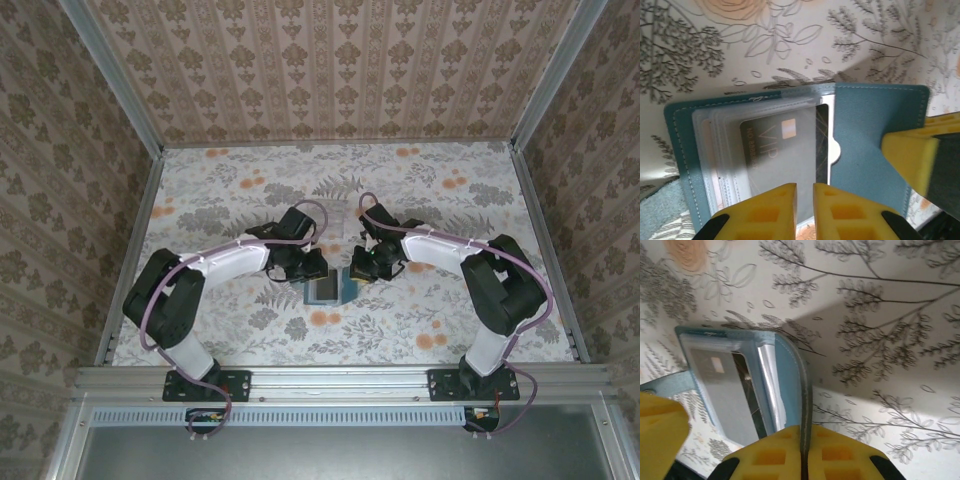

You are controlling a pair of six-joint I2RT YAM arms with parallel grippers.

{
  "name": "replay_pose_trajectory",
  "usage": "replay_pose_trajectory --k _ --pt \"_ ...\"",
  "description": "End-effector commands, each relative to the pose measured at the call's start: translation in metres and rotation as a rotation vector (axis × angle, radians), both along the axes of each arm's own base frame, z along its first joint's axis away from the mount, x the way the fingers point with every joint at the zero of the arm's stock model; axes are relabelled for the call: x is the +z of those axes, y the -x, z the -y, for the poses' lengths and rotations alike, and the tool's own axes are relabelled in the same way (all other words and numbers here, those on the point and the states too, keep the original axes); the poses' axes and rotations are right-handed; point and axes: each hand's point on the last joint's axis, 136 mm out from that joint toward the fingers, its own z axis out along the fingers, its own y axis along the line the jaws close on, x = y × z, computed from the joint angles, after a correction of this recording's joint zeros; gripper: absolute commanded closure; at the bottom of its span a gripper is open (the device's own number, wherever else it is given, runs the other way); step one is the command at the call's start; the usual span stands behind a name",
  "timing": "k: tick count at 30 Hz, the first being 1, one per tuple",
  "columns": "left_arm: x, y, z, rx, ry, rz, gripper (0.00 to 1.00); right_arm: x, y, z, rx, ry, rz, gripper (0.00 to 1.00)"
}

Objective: Take the credit cards out of the card holder

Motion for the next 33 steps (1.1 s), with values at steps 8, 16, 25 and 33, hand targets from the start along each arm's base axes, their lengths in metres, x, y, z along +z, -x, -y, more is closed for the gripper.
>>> replay_pose_trajectory --k 8,16,25,33 --pt "-0.039 0.002 -0.037 0.029 -0.118 -0.051 0.82 0.000 -0.006 0.016 0.024 0.110 0.037 0.76" --pt "-0.048 0.006 -0.049 0.046 -0.129 -0.071 0.82 -0.016 0.002 0.072 0.136 0.527 0.054 0.44" --pt "-0.048 0.006 -0.046 0.062 -0.099 -0.075 0.82 -0.037 0.006 0.075 0.218 0.674 0.055 0.34" --pt "-0.030 0.003 -0.040 0.079 -0.042 -0.044 0.82 -0.003 -0.001 0.062 0.230 0.623 0.119 0.33"
